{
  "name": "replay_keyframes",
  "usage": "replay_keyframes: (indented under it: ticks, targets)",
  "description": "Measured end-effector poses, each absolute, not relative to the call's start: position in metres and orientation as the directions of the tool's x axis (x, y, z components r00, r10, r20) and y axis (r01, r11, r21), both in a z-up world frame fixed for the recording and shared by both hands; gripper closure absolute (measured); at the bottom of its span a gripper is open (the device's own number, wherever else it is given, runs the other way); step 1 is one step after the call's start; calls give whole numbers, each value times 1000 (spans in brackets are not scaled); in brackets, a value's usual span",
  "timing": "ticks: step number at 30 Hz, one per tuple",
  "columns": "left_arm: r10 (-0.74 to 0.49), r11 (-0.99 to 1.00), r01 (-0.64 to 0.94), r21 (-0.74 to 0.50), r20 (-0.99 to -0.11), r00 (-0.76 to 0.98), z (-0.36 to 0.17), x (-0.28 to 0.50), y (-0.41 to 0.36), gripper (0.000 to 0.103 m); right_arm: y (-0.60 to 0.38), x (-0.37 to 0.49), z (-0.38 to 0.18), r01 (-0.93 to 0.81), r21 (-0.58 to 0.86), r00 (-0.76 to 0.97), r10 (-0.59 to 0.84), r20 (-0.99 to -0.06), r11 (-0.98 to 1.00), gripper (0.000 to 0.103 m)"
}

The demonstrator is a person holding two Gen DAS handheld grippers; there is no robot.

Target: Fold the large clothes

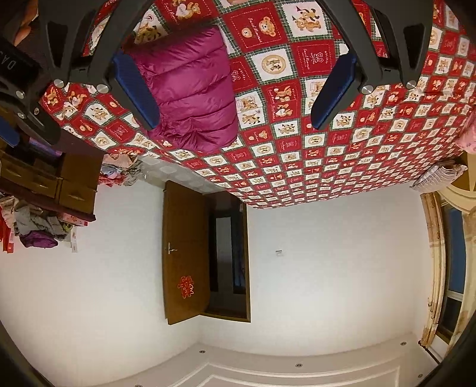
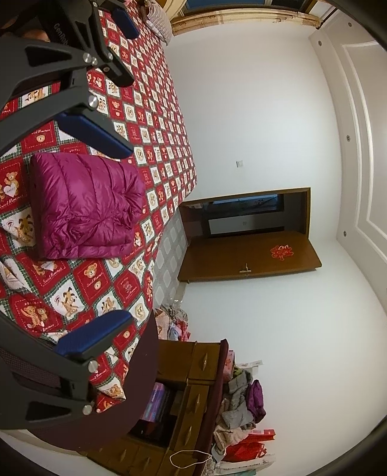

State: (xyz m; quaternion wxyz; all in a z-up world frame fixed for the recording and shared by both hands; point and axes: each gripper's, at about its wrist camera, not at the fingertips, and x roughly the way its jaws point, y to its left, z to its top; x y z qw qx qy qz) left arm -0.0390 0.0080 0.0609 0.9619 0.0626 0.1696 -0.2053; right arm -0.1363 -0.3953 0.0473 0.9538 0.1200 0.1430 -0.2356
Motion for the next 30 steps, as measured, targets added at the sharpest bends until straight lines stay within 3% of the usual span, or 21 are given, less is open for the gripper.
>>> replay_keyframes:
  ticks: [17,30]
  targets:
    - [-393,903,425,66,-273,878,75,-34,1,1,-403,-125,41,489,167,843,-414,-343,856,0]
    - [-419,894,447,9,-335,844,69,-13,-5,1,-415,-118,33,503,174,831,-419,-365,847,0]
